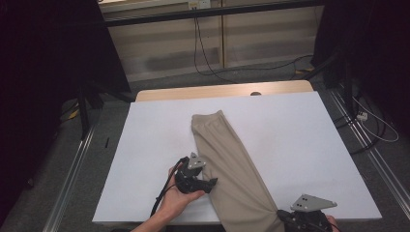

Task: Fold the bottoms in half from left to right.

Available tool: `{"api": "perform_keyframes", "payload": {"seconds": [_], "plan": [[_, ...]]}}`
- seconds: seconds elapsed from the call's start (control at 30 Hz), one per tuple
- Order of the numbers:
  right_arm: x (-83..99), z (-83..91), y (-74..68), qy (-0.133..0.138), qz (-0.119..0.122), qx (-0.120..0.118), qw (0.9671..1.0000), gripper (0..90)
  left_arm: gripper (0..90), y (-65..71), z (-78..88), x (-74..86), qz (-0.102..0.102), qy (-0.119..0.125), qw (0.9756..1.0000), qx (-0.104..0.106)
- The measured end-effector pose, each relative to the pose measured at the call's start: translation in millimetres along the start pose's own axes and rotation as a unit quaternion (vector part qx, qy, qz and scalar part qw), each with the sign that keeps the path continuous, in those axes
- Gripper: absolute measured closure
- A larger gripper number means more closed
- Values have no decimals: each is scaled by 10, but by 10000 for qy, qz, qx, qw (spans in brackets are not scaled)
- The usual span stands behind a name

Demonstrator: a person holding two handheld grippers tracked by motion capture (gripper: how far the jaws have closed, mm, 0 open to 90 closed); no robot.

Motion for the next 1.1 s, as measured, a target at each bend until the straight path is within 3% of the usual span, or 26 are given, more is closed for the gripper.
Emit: {"api": "perform_keyframes", "payload": {"seconds": [0.07,0.23,0.37,0.5,0.57,0.6,0.7,0.8,0.9,0.93,1.0,1.03,1.1], "plan": [[-16,2,25,67,-55,32,10000,825,251,11,58,-2,75,-9,10000,34],[-119,-20,60,324,-150,-55,9993,720,312,168,280,-30,-101,158,9997,179],[-225,-94,124,407,-264,-155,9987,655,346,377,387,119,-170,16,9987,472],[-378,-202,170,430,-103,-123,9989,631,419,543,437,156,-161,-29,9974,707],[-489,-262,193,498,57,-146,9986,628,471,659,458,195,-280,-67,9957,876],[-557,-306,209,542,70,-178,9983,628,504,688,460,213,-373,-102,9952,901],[-633,-432,246,580,72,-202,9981,617,505,740,429,243,-398,-166,9948,919],[-578,-491,247,464,93,-135,9988,580,441,785,355,277,-524,-214,9943,900],[-452,-505,232,232,154,-5,9996,552,388,843,314,261,-845,-136,9931,801],[-441,-504,226,272,227,26,9994,555,393,848,307,254,-813,-114,9933,810],[-434,-501,215,237,252,62,9994,580,435,860,315,252,-765,-68,9934,848],[-435,-499,206,220,242,38,9995,629,518,865,332,257,-821,-93,9924,906],[-431,-491,180,188,223,-38,9996,748,733,895,350,268,-724,-119,9922,1009]]}}
Point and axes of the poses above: each handheld gripper's, and its own axes: z roughly backward along the jaws, x roughly out of its underside, y roughly to its right, the point moved 9 cm from there along -z, roughly forward along the jaws, and after that the axes turned 4 degrees about y, right-handed, at the moved point
